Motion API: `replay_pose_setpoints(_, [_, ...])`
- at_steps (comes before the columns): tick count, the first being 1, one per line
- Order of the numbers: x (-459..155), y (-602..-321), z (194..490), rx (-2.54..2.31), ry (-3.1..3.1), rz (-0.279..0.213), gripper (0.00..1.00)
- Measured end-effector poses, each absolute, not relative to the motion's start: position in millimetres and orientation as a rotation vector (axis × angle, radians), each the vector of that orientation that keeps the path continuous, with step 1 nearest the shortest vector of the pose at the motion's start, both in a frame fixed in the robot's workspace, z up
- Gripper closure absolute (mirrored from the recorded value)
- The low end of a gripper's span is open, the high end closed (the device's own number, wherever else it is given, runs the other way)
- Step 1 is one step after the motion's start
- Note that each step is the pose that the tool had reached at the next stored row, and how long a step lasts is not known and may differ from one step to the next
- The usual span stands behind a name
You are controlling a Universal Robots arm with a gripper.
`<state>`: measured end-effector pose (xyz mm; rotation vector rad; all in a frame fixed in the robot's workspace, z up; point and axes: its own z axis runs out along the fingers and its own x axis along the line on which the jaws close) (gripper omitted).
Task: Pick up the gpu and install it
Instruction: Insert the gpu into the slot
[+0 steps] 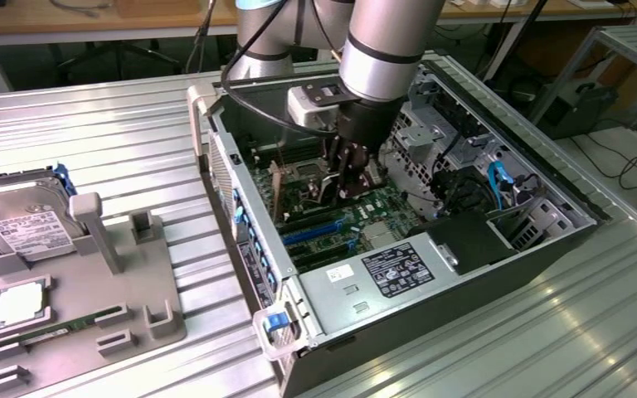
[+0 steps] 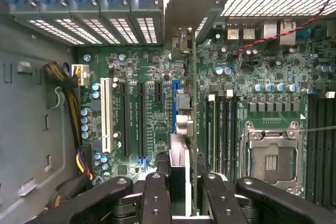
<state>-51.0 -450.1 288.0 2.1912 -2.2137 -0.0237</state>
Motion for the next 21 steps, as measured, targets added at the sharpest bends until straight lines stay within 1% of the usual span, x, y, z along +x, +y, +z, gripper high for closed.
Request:
replay_pose_setpoints(5, [-53,-450,281,2.196,-2.218,-0.014,0.72])
replay_pose_setpoints(9, [-54,-450,280,2.205,-2.226,0.005,0.72])
replay_pose_setpoints(21, [-58,-451,274,2.204,-2.225,0.003,0.72])
